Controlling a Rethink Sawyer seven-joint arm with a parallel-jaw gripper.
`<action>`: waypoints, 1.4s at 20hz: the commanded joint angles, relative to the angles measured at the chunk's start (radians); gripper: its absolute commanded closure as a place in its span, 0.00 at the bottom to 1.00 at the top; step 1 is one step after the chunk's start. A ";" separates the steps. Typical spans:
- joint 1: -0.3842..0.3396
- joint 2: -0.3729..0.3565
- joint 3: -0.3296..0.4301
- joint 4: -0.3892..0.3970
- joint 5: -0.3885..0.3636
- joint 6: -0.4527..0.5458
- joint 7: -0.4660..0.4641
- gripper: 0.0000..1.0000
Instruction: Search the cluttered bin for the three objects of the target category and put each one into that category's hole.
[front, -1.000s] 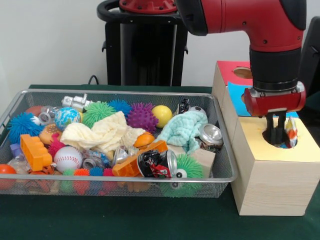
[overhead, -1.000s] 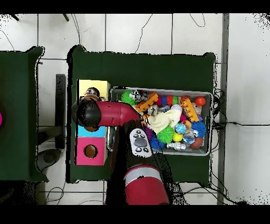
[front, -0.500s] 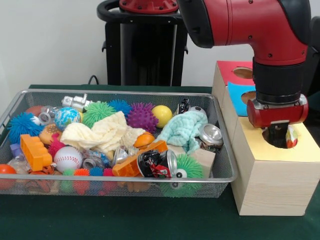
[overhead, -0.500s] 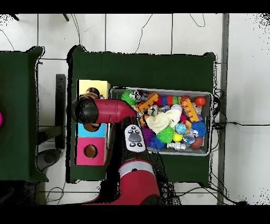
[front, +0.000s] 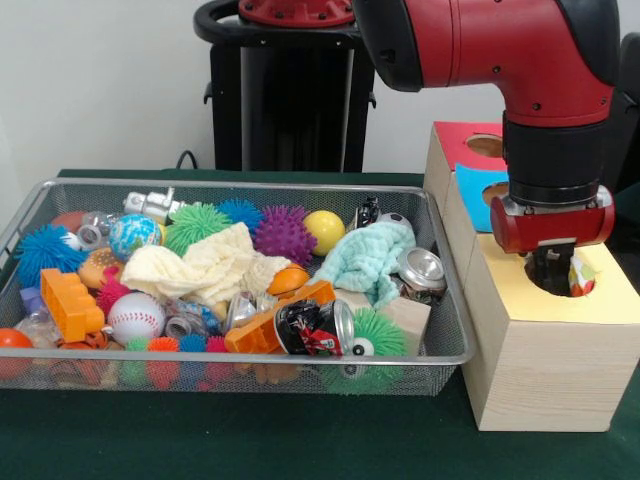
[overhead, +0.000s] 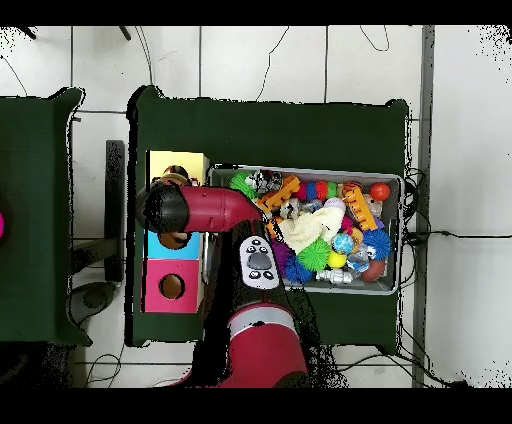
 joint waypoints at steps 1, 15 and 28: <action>-0.050 -0.063 0.038 0.107 -0.023 0.066 0.097 1.00; -0.030 -0.142 0.027 0.065 0.018 0.250 0.120 1.00; -0.033 -0.044 0.070 0.057 0.030 0.168 0.141 1.00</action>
